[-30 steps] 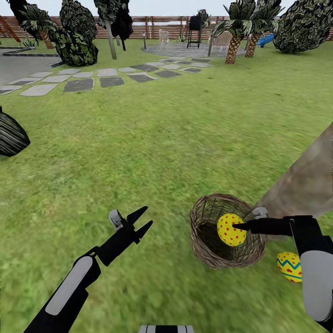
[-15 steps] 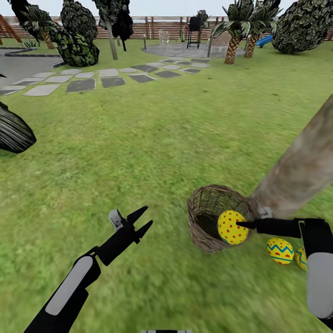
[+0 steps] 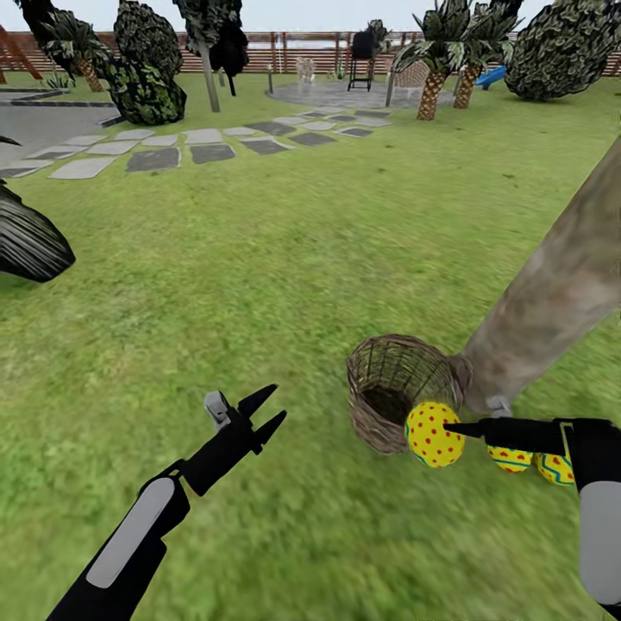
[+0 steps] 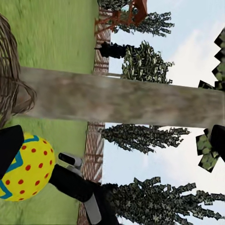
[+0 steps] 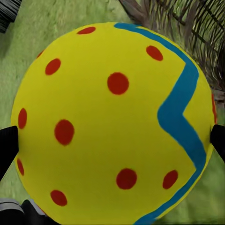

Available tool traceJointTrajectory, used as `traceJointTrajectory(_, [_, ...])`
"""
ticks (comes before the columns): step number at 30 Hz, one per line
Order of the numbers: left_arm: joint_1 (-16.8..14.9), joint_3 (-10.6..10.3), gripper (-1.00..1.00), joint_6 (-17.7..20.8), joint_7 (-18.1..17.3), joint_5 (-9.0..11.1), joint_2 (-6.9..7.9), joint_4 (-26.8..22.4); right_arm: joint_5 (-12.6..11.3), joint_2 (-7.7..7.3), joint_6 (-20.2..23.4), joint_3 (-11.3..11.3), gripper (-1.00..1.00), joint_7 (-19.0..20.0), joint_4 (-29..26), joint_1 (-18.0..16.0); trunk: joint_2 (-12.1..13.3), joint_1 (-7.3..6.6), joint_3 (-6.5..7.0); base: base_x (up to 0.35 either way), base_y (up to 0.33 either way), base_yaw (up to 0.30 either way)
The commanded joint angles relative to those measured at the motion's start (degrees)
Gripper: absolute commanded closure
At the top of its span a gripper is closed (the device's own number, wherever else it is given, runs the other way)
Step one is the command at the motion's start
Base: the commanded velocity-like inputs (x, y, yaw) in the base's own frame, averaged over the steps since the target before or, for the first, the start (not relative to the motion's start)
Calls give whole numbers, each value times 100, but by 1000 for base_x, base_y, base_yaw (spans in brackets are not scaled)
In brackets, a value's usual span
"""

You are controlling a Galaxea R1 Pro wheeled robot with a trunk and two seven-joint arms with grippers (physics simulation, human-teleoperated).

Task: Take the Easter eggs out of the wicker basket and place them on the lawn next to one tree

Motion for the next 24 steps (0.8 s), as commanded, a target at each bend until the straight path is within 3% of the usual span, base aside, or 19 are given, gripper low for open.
traceJointTrajectory(1, [-3, -18, -100, 16, -4, 35, -15, 3, 60, 6, 68, -30, 100, 61, 18, 63, -2, -1, 0, -1, 0, -146])
traceJointTrajectory(8, [-3, -805, -100, -58, 25, 28, -100, -7, 42, 9, 28, -32, 100, -87, 53, 459, -2, -1, 36, 0, 0, -231])
traceJointTrajectory(11, [-3, -877, -100, -84, 65, -27, -308, 8, 37, 2, -4, -38, 100, -433, 49, 483, -2, -1, 52, 0, 0, -245])
traceJointTrajectory(18, [-3, -906, -100, -49, 411, -33, -372, 4, 48, 6, -384, -39, 100, -1138, 76, 620, -2, -1, 90, 0, 0, -245])
traceJointTrajectory(20, [-3, -1090, -100, -21, 398, -36, -258, 0, 46, 6, -575, -39, 100, -1213, 76, 625, -2, -1, 101, 0, 0, -245])
traceJointTrajectory(22, [-3, -1421, -100, -53, 389, -58, -16, 1, 53, 6, -623, -40, 100, -1252, 75, 626, -2, -1, 112, 0, 0, -245])
traceJointTrajectory(24, [-3, -1564, -100, -68, 385, -368, 48, -6, 58, 20, -639, -39, 100, -1409, 81, 629, -2, -1, 123, 0, 0, -245])
